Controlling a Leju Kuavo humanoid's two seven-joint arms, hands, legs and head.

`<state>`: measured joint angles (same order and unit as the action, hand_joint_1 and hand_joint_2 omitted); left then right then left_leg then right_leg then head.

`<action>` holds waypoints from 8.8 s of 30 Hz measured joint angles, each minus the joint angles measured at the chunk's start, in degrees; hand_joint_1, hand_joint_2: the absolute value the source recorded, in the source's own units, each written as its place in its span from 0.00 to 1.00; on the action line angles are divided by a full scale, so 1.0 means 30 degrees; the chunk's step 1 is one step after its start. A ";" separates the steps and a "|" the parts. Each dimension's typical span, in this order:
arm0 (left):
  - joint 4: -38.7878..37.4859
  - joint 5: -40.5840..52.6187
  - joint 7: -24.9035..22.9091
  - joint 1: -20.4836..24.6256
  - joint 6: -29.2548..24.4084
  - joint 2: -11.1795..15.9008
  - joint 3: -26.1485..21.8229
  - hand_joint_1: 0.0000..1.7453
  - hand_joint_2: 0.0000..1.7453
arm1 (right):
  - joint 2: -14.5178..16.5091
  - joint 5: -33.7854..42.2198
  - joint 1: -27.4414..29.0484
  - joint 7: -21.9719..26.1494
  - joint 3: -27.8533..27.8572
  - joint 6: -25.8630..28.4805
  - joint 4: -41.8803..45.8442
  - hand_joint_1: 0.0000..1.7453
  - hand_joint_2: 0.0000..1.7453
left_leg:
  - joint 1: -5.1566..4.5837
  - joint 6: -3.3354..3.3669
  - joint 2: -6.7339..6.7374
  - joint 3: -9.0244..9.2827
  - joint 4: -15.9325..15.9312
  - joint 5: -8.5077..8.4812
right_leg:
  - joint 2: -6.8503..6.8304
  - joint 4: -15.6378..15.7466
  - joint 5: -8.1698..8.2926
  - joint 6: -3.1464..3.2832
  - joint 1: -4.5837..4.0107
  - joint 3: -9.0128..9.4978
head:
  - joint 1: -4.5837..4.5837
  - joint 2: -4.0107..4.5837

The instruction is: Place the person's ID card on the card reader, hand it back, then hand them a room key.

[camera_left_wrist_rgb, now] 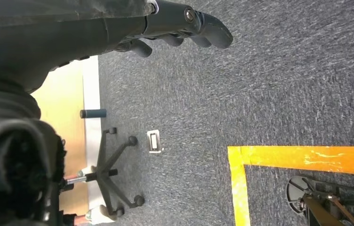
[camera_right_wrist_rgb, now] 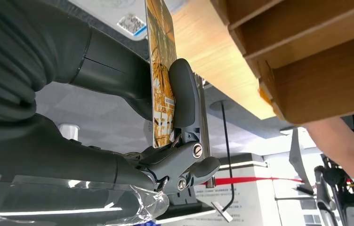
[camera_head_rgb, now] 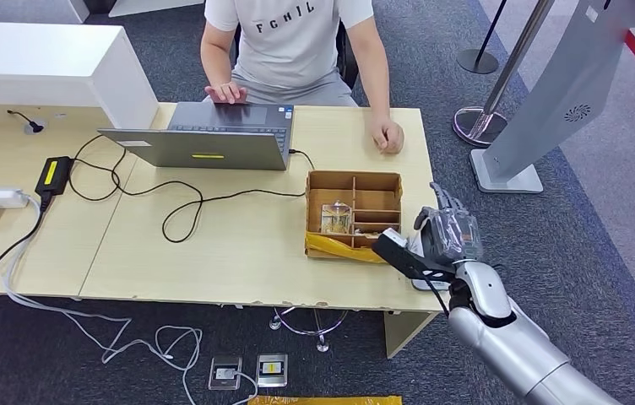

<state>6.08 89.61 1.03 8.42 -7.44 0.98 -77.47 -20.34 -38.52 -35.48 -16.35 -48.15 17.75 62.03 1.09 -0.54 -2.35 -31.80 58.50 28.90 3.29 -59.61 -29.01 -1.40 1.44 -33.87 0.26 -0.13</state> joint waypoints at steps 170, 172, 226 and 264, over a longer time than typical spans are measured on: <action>0.0007 0.0036 -0.0761 -0.0043 0.0386 0.0049 -0.0148 0.00 0.00 | 0.1651 -0.1934 -0.2910 -0.2804 0.1680 -0.1904 0.0603 0.00 1.00 | 0.0016 -0.0005 -0.0066 -0.0005 0.0004 -0.0026 | -0.0058 0.0002 0.0001 0.0002 -0.0014 0.0003 | 0.0000 0.0000; 0.0007 -0.0069 -0.0787 -0.0045 0.0386 0.0046 -0.0157 0.00 0.00 | 0.1436 -0.1637 -0.2666 -0.3068 0.1853 -0.1993 0.1156 0.00 1.00 | 0.0016 -0.0005 -0.0066 0.0000 0.0005 -0.0026 | -0.0058 0.0003 0.0001 0.0002 -0.0014 0.0004 | 0.0000 0.0000; 0.0007 0.0109 -0.1473 0.0024 -0.1122 -0.0641 -0.1483 0.00 0.00 | 0.2565 -0.6464 0.3042 -0.3423 -0.0708 0.0907 0.4478 0.00 1.00 | 0.0027 -0.0006 -0.0059 -0.0019 -0.0003 -0.0024 | -0.0062 0.0004 -0.0002 0.0005 -0.0026 0.0006 | -0.0002 0.0000; 0.0007 0.0106 -0.1896 0.0014 -0.1337 -0.0852 -0.2056 0.00 0.00 | 0.5480 -0.9153 0.0418 -0.3713 0.0339 -0.2038 -0.1181 0.00 1.00 | 0.0027 -0.0007 -0.0058 -0.0006 -0.0001 -0.0026 | -0.0057 0.0003 -0.0001 0.0005 -0.0026 0.0006 | -0.0007 0.0000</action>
<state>6.10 89.93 -4.66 8.46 -11.45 -1.57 -83.64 -3.90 -65.98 -34.22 -27.49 -47.13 11.64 58.49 1.17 -0.56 -2.53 -31.82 58.50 28.83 3.11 -59.60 -29.01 -1.39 1.37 -33.85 0.24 -0.13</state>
